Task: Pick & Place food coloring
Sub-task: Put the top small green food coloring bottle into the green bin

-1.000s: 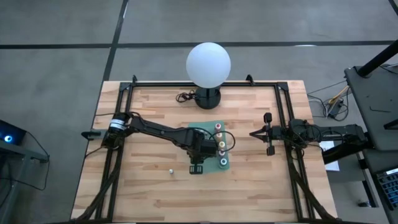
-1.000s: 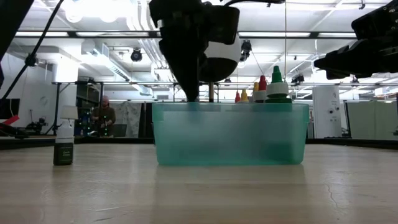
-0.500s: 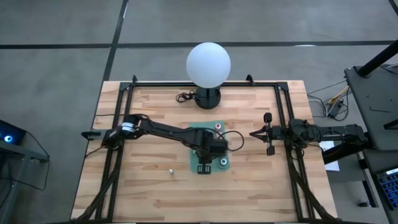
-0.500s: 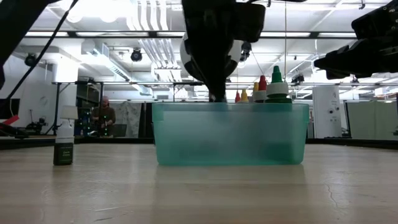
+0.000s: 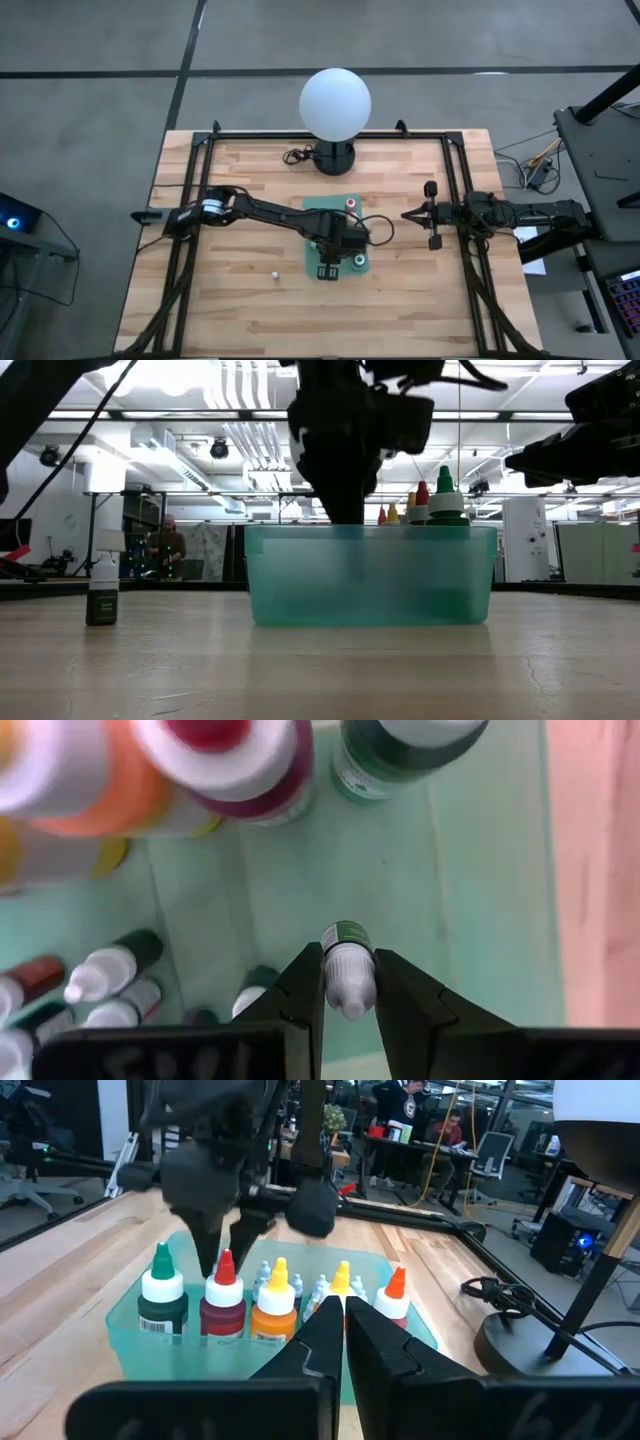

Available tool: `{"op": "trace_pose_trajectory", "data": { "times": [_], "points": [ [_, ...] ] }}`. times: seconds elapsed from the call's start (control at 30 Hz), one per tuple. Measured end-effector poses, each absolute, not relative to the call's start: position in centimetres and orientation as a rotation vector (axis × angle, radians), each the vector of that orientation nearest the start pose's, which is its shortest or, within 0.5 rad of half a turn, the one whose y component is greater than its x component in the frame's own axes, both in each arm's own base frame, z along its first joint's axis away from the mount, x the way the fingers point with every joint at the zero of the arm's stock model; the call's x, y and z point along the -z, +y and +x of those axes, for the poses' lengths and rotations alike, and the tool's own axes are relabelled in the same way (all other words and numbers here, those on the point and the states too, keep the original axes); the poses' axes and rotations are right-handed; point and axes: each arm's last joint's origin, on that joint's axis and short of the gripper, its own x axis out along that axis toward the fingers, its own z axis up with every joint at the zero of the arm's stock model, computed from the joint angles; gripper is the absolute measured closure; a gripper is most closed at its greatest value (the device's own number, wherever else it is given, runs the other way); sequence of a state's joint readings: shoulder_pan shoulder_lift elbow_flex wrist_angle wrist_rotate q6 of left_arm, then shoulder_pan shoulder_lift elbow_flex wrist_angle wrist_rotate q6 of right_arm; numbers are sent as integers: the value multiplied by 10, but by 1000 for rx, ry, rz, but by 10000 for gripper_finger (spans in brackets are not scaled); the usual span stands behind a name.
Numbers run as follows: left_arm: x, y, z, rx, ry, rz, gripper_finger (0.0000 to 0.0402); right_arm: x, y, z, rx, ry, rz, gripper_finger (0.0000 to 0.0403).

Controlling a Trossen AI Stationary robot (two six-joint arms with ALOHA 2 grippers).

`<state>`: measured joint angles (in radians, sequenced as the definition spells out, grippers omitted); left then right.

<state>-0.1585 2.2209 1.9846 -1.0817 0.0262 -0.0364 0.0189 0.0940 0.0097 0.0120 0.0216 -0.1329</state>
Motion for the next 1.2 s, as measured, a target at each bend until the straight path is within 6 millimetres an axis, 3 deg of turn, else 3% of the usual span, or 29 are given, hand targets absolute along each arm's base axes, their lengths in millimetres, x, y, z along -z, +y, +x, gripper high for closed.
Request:
{"op": "trace_pose_trajectory", "data": {
  "times": [0.63,1.2],
  "points": [
    [-198,-69,459,190,1327,179,353,-160,1,103,-3,72,-135,394],
    [-206,-67,458,168,1303,197,353,-160,1,103,-3,73,-136,394]
  ]
}}
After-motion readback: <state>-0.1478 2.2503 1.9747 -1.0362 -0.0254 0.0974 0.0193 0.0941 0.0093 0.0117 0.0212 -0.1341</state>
